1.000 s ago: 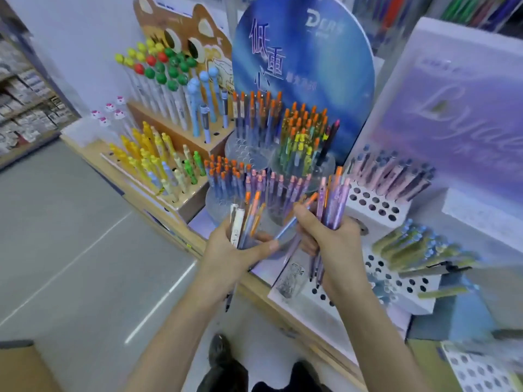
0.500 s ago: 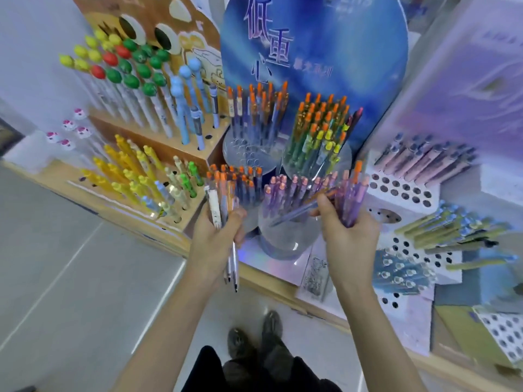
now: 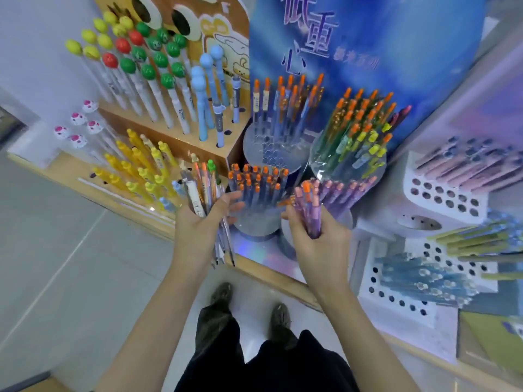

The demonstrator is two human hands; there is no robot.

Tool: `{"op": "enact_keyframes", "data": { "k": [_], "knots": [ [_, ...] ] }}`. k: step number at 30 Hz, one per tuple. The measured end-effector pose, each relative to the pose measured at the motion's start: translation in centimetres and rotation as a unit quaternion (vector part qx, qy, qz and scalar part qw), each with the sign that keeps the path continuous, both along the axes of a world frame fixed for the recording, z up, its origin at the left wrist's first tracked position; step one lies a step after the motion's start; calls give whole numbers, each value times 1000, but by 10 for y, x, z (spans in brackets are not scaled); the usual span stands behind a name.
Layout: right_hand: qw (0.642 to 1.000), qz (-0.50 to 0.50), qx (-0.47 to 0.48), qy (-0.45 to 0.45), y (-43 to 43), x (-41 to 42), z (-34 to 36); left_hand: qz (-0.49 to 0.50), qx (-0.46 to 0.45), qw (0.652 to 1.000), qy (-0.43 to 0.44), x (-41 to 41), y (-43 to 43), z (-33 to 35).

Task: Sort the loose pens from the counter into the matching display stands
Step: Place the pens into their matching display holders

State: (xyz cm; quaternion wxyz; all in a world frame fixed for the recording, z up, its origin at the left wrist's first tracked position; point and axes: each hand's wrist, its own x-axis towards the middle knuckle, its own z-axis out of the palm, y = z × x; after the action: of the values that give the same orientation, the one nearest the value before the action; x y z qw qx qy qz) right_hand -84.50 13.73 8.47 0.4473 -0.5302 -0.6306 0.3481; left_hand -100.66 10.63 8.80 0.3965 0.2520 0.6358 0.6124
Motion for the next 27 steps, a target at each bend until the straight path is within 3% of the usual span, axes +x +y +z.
{"op": "enact_keyframes", "data": {
  "k": [5, 11, 19, 27],
  "knots": [
    [990, -121, 45, -56, -10, -33, -19, -62, -3, 998, 9, -24, 10, 4],
    [975, -221, -10, -20, -12, -63, -28, -128, 3, 992, 16, -54, 14, 10],
    [951, -308, -17, -12, -23, -66, -43, -168, 46, 980, 99, -70, 14, 1],
    [932, -361, -6, -17, -32, -72, -45, -178, 57, 980, 75, -73, 19, -3]
  ]
}}
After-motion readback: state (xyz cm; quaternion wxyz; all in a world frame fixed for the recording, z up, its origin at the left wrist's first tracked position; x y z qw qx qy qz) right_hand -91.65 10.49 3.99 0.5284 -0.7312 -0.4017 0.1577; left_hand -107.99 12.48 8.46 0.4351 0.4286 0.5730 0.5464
